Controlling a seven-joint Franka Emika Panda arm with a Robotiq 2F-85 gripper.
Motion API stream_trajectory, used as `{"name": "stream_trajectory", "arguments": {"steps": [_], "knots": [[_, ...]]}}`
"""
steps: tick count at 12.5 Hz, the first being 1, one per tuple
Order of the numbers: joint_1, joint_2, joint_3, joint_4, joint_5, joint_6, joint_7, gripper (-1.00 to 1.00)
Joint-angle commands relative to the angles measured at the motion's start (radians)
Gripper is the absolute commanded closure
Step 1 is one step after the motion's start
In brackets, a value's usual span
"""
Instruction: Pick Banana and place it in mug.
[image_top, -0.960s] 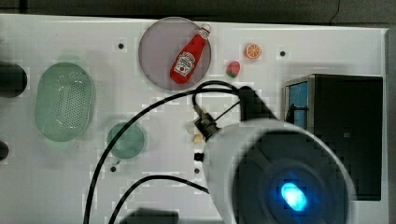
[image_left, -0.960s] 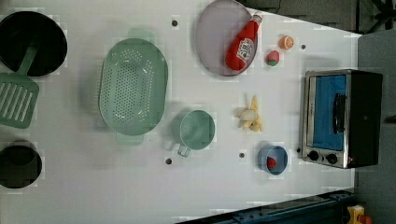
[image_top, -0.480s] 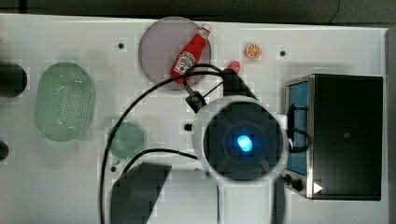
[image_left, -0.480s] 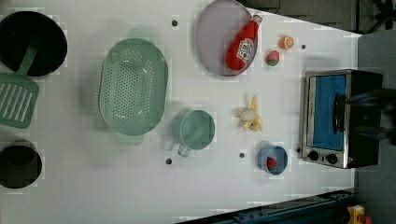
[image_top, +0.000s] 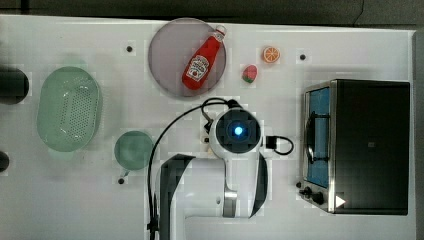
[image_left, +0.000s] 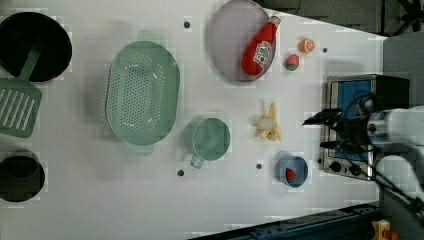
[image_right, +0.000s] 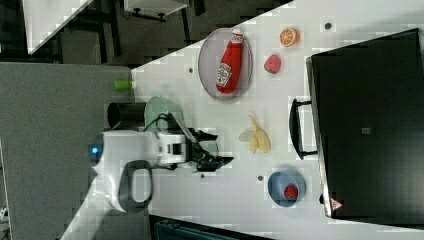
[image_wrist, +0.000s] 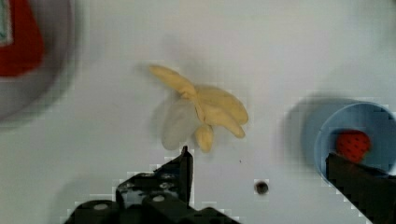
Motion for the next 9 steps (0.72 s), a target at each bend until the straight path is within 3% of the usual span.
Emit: {"name": "stream_trajectory", "arguments": {"steps": [1,9], "knots": [[-0.009,0.015,-0.010,-0.048,0.016,0.122,-0.049,-1.00],[-0.008,0.298,-0.003,-0.074,0.016,0.460,-0.049,-1.00]]}}
